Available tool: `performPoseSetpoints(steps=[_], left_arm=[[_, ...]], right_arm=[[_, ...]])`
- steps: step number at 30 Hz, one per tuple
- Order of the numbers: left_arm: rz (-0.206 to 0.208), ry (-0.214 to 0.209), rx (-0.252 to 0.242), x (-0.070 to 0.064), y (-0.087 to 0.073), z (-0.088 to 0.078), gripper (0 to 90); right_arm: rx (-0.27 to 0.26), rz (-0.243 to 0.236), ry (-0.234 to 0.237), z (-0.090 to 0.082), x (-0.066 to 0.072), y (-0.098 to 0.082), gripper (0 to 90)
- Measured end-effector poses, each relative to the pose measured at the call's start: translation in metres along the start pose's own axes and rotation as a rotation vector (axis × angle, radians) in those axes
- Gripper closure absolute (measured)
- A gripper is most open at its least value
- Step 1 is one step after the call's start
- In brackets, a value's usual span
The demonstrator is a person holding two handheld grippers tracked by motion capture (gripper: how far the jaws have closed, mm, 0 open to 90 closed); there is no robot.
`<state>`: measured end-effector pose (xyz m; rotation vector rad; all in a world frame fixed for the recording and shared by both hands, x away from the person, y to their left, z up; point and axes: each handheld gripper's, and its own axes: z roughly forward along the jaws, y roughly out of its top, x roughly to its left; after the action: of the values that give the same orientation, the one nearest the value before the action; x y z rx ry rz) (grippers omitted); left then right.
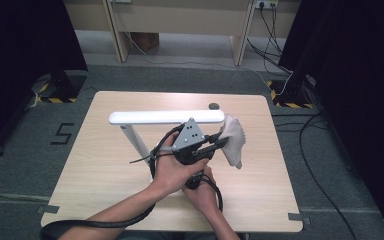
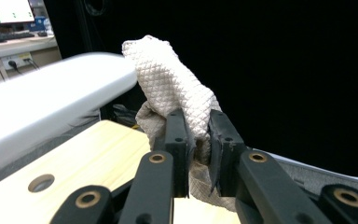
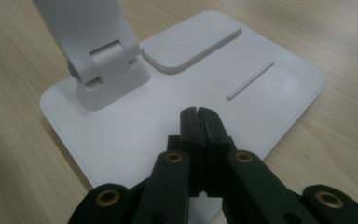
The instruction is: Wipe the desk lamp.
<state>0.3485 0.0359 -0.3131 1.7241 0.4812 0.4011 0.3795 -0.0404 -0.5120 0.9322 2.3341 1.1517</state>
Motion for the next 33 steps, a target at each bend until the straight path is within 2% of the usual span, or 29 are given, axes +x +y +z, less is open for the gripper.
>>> performPoseSetpoints(steps=[10,22,29,33], left_arm=[[-0.015,0.026,0.002,0.009,-0.004,-0.003,80.0],[-0.030,0.030,-0.022,0.011,-0.003,-0.009,80.0],[-0.034,0.038,0.010,0.015,-0.011,-0.008,80.0],[-0.042,0.052,0.007,0.018,-0.012,-0.010,80.0]], right_arm=[[-0.001,-0.003,-0.002,0.000,0.000,0.000,90.0],[0.000,-0.004,0.001,0.000,0.000,0.000,90.0],[0.004,-0.003,-0.001,0.000,0.000,0.000,90.0],[0.004,0.000,0.001,0.000,0.000,0.000,90.0]])
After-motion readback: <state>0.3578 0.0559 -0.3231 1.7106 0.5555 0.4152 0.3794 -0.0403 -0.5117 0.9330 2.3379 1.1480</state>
